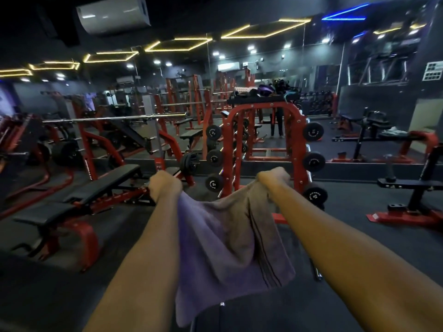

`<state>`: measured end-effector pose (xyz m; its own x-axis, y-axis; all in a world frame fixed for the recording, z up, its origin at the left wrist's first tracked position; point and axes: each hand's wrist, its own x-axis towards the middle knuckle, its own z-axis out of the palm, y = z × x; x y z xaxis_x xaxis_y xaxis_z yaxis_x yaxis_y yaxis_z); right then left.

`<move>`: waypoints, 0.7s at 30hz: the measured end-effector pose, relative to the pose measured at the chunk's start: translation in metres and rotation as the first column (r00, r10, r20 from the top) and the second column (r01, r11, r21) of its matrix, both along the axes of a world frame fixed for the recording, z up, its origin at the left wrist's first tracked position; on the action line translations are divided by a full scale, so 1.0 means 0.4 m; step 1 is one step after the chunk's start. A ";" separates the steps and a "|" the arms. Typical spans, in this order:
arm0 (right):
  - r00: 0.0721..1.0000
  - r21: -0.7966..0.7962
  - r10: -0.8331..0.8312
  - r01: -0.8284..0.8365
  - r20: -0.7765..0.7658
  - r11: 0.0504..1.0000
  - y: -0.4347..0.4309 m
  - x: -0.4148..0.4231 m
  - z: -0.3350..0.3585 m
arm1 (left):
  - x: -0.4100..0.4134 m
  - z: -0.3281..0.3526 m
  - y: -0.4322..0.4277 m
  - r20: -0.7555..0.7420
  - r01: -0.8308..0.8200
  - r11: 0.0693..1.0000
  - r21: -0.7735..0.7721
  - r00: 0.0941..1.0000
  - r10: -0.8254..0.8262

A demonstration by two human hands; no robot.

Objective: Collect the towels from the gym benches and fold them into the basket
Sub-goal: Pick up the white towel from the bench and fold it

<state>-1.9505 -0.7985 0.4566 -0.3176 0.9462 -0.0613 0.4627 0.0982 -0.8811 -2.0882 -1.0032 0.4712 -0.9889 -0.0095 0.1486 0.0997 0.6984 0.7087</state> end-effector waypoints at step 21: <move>0.525 0.278 0.843 -0.797 -0.120 0.536 -0.079 -0.035 -0.002 | -0.002 0.016 0.027 0.024 0.881 0.470 -0.046 0.471 -0.882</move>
<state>-1.9644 -0.8303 0.4559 -0.9393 0.2427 0.2424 -0.0981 0.4871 -0.8678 -2.0891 -0.9922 0.4778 -0.4702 0.8737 0.1249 0.6836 0.2710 0.6777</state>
